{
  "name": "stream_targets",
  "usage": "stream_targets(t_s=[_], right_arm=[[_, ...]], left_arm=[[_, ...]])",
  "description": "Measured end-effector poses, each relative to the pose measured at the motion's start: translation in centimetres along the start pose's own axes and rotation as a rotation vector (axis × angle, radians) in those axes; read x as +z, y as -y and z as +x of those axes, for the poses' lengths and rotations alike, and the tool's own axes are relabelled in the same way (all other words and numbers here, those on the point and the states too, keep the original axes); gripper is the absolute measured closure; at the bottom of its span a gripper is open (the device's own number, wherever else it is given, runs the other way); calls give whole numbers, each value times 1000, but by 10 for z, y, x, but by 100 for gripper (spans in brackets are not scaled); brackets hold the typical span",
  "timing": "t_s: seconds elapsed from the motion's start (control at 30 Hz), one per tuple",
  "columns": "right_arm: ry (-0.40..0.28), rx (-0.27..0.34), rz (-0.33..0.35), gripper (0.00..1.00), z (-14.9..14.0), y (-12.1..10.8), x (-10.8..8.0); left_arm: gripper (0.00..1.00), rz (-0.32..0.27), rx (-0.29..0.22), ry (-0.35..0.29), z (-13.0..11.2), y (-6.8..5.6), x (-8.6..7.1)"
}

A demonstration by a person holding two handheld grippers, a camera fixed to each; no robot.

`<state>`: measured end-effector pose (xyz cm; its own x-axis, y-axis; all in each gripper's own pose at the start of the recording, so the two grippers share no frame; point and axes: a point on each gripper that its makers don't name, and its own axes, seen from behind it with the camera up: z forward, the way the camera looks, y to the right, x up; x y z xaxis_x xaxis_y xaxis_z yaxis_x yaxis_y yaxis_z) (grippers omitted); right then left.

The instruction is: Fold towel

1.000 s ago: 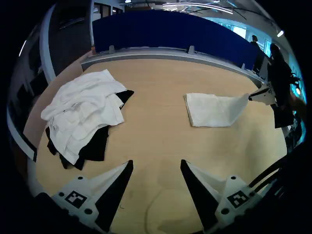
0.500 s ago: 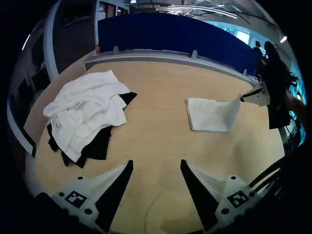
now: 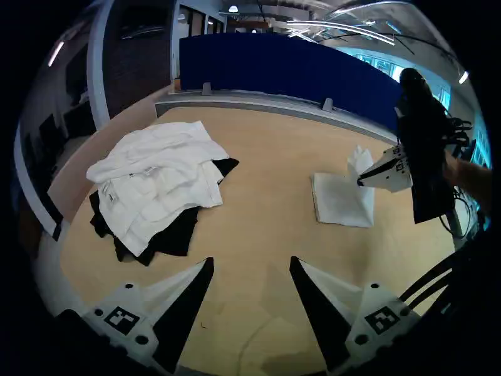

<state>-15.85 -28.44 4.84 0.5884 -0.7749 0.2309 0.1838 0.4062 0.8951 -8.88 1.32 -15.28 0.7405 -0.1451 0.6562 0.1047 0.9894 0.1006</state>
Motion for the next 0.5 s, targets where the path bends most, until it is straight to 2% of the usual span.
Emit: stream_targets(t_s=[0.2,0.3,0.5], right_arm=[[31,2,81,96,-3,39,40],[54,16,96,96,-11,49,52],[49,57,97,95,-11,52,55]], left_arm=[[10,18,-24,-2,-6,6,-2],[10,18,-25,-1,-8,6,-1],[10,15,-21,0,-9,6,1]])
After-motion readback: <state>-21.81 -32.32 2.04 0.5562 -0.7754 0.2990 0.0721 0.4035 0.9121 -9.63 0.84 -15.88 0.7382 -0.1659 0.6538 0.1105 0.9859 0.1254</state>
